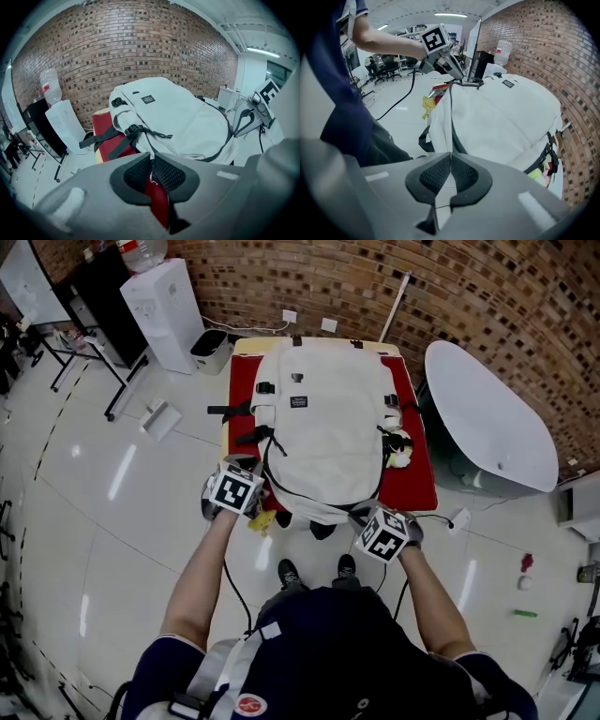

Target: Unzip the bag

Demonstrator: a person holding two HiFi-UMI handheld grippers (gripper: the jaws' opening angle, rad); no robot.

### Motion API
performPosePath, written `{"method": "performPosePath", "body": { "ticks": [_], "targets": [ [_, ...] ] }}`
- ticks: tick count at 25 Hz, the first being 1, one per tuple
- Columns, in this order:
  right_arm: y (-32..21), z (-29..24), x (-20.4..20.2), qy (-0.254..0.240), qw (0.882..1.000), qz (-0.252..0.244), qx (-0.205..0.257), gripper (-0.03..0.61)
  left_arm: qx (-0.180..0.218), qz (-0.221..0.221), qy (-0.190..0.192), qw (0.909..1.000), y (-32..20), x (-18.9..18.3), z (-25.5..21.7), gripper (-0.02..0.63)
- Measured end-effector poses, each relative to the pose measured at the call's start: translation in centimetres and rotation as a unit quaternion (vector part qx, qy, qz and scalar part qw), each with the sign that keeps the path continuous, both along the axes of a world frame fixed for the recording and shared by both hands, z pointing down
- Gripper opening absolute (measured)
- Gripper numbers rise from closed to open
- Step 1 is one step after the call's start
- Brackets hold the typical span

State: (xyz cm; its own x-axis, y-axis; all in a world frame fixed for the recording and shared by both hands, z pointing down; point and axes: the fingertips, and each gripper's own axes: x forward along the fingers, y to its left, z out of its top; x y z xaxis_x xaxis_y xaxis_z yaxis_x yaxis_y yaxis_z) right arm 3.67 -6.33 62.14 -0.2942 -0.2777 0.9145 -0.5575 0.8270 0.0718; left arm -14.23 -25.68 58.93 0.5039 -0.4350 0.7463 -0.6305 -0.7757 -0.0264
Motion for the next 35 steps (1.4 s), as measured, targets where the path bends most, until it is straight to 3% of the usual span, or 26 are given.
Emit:
{"method": "performPosePath", "body": {
  "ticks": [8, 11, 14, 18, 23, 28, 35],
  "targets": [
    [0.2, 0.2, -0.1, -0.004, 1.000, -0.003, -0.014, 0.006, 0.016, -0.013, -0.010, 0.9997, -1.8, 0.2, 1.2, 0.032],
    [0.4, 0.2, 0.1, -0.004, 1.000, -0.005, -0.022, 0.006, 0.063, -0.066, -0.029, 0.9954, -4.4, -2.4, 0.1, -0.005],
    [0.5, -0.1, 0.4, -0.008, 1.000, -0.003, -0.022, 0.008, 0.072, -0.118, 0.004, 0.9904, -7.4, -5.4, -3.5, -0.003],
    [0.1, -0.6, 0.4, -0.017, 1.000, 0.000, -0.011, 0.012, 0.071, -0.118, 0.032, 0.9900, -7.5, -5.2, -6.2, -0.002],
    [-1.9, -3.7, 0.9, -0.099, 0.993, 0.064, 0.010, 0.032, 0.072, -0.118, 0.059, 0.9886, -6.0, -3.4, -7.0, 0.000],
    [-6.5, -8.8, 2.5, -0.187, 0.972, 0.118, 0.080, 0.040, 0.077, -0.113, 0.113, 0.9841, -3.8, -0.1, -9.2, 0.000],
    [-12.0, -17.5, 3.1, -0.312, 0.918, 0.162, 0.184, 0.038, 0.080, -0.087, 0.205, 0.9717, -0.1, 5.8, -13.6, 0.000]
  ]
}}
